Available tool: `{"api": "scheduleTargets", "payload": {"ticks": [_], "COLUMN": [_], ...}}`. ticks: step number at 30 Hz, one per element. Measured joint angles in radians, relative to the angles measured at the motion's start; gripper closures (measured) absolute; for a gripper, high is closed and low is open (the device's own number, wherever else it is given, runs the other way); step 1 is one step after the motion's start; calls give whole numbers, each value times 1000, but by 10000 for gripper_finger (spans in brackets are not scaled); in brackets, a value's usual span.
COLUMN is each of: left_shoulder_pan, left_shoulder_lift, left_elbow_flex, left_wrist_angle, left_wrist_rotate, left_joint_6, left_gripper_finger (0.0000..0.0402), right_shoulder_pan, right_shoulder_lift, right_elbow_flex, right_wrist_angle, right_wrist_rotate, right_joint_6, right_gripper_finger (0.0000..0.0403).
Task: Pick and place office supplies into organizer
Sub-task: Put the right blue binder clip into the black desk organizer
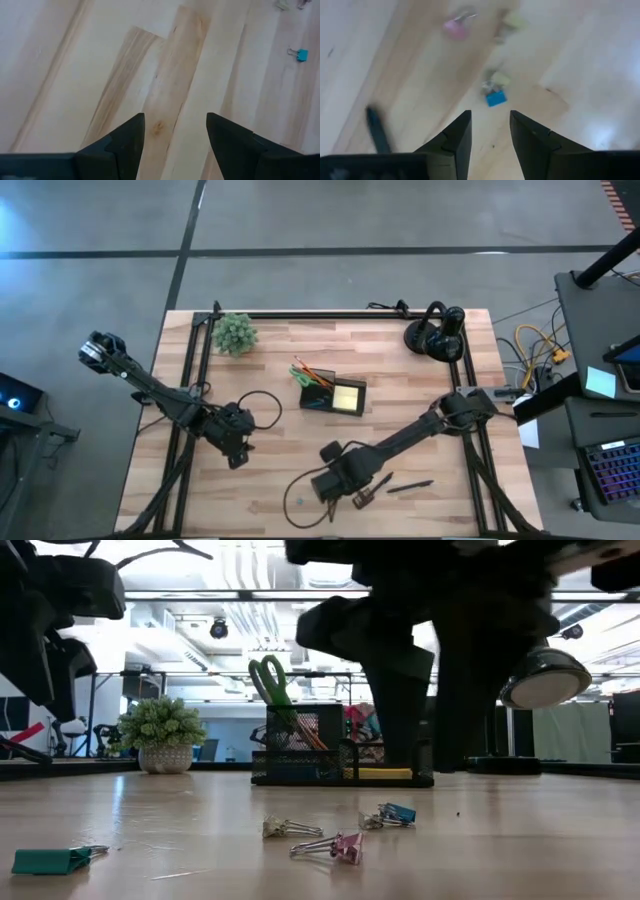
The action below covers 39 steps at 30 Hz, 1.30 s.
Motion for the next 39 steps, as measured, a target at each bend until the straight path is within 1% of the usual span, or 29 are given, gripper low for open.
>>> {"api": "scheduleTargets", "payload": {"ticks": [5, 10, 15, 18, 22, 34, 39], "left_shoulder_pan": [-9, -9, -9, -9, -9, -9, -9], "left_shoulder_lift": [0, 0, 0, 0, 0, -1, -1], "left_elbow_flex": [0, 0, 0, 0, 0, 0, 0], "left_wrist_angle": [0, 1, 2, 2, 3, 4, 3], "left_wrist_rotate": [0, -3, -8, -8, -8, -9, -13], "left_joint_6": [-7, -7, -7, -27, -56, -77, -83], "left_gripper_finger": [203, 203, 203, 203, 203, 203, 203], "right_shoulder_pan": [-4, -8, -5, -4, -4, -4, -5], "right_shoulder_lift": [0, 2, 2, 2, 2, 3, 3], "right_elbow_flex": [-1, -4, -39, -59, -64, -69, -92], "right_wrist_angle": [5, 34, 84, 84, 74, 130, 132], "right_wrist_rotate": [-3, -3, 2, 5, 6, 8, 6], "right_joint_6": [-162, -133, -141, -162, -173, -228, -236], "right_gripper_finger": [280, 284, 282, 282, 276, 251, 252]}}
